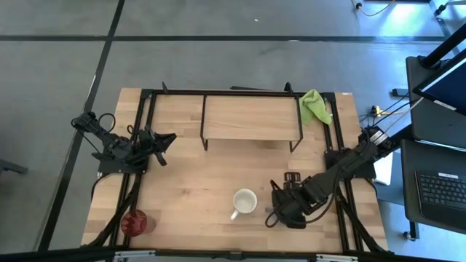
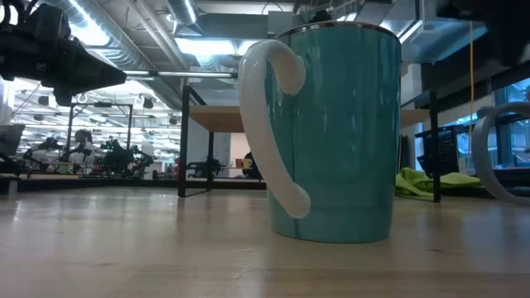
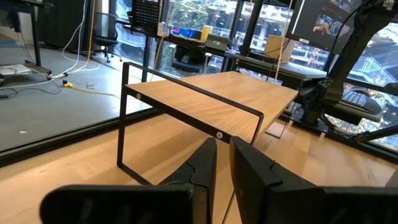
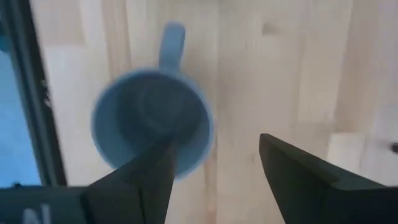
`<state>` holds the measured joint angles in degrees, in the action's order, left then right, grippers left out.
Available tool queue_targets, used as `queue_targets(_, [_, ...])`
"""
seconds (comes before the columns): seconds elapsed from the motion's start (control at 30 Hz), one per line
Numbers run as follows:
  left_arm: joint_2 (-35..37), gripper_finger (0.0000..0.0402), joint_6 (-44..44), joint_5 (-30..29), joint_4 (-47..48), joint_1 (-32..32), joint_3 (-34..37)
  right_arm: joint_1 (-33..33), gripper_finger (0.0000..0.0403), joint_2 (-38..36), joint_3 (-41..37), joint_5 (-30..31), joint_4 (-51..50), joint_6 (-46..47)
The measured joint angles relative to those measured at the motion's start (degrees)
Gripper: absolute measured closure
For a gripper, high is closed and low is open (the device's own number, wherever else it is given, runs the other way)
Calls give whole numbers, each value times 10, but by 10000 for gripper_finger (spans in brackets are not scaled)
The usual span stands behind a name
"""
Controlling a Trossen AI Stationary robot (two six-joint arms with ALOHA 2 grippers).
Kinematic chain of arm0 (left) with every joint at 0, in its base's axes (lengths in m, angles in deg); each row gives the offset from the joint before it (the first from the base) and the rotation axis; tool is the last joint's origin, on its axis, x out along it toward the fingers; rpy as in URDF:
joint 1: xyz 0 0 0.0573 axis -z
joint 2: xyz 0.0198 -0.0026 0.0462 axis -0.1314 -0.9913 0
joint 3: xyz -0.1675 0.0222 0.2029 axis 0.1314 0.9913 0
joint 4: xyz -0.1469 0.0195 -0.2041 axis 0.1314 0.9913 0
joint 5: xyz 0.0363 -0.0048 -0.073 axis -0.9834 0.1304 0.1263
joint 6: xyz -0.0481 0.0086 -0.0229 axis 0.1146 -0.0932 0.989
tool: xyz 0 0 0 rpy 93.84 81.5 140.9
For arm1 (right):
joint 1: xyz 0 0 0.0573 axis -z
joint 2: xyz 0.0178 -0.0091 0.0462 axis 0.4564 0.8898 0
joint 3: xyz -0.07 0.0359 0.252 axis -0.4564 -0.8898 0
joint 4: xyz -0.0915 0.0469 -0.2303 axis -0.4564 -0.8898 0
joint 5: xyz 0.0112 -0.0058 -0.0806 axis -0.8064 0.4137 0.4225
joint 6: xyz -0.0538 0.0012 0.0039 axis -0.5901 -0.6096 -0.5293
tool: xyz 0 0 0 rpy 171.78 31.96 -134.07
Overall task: Stack small to large cups/mugs on shelf
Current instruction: Put the blue mug on the shelf
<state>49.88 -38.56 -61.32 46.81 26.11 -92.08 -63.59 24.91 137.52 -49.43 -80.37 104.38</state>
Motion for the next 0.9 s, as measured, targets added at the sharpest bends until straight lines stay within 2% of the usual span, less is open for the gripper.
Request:
queue_targets(0.2, [0,360,0,0,0,0,0,22,171,20,-15,-17,67,-20])
queue_targets(0.5, [0,360,0,0,0,0,0,36,171,32,-41,-53,51,-66])
queue_targets(0.9, [0,360,0,0,0,0,0,35,171,32,-46,-61,58,-44])
